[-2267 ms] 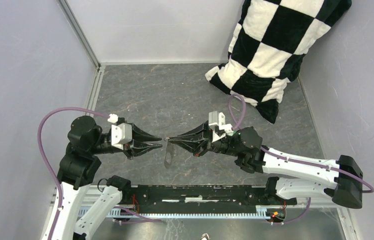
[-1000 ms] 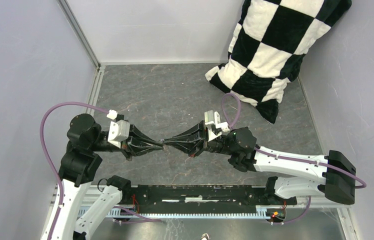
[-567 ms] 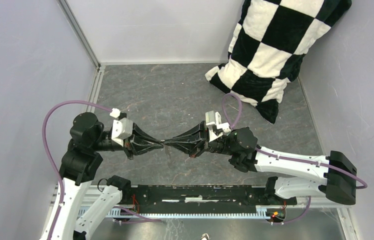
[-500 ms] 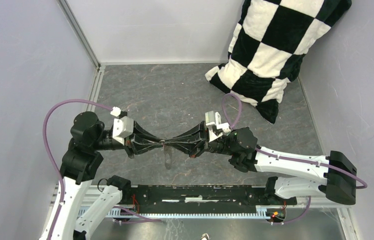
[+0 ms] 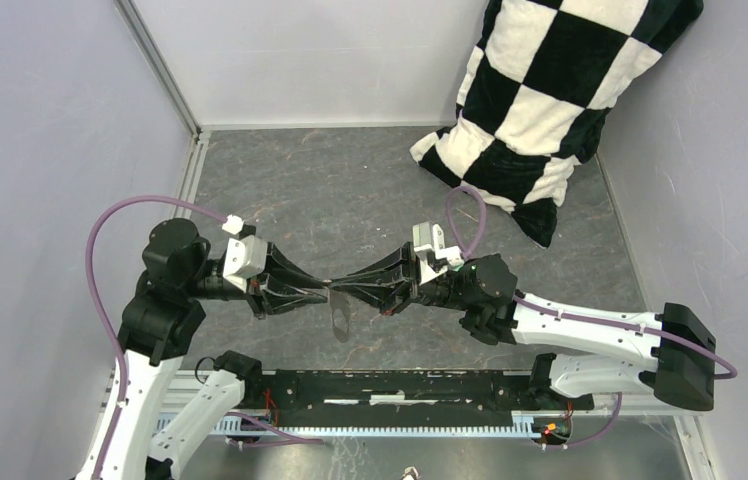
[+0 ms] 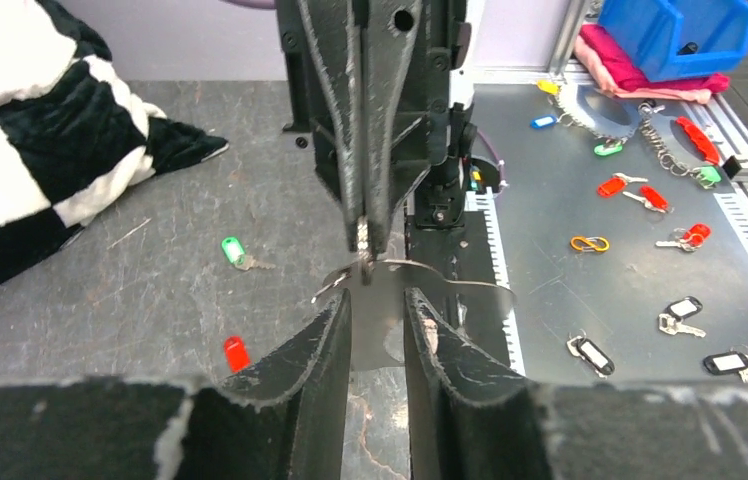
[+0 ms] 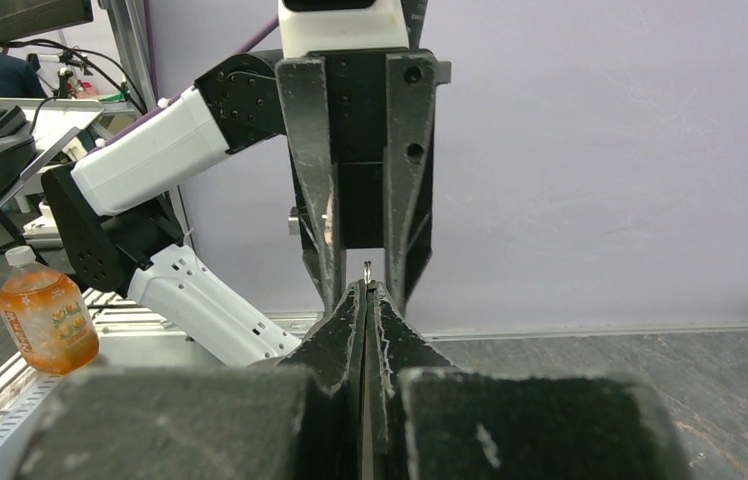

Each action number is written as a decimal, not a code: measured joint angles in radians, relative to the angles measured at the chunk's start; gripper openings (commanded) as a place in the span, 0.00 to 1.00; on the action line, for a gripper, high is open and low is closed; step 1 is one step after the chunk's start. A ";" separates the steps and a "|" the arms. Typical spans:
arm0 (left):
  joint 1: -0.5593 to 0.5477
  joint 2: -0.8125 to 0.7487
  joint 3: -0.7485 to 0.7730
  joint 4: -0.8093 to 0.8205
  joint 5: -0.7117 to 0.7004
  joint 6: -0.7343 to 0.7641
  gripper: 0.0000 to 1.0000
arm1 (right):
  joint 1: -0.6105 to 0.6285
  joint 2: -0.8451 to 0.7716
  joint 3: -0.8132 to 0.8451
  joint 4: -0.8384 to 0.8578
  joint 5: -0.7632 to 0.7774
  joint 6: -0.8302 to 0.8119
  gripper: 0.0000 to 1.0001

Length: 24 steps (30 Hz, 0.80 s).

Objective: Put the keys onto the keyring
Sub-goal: Adjust the keyring.

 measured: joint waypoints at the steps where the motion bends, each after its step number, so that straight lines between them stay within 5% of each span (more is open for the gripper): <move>1: 0.000 -0.001 0.005 -0.007 0.007 0.004 0.30 | 0.000 -0.001 0.000 -0.005 0.000 -0.002 0.01; 20: 0.000 0.002 0.020 -0.012 0.007 0.010 0.16 | 0.001 0.015 0.003 -0.006 -0.009 0.003 0.01; 24: 0.000 0.005 0.018 -0.005 0.001 0.007 0.06 | 0.005 0.035 0.008 0.017 -0.010 0.007 0.01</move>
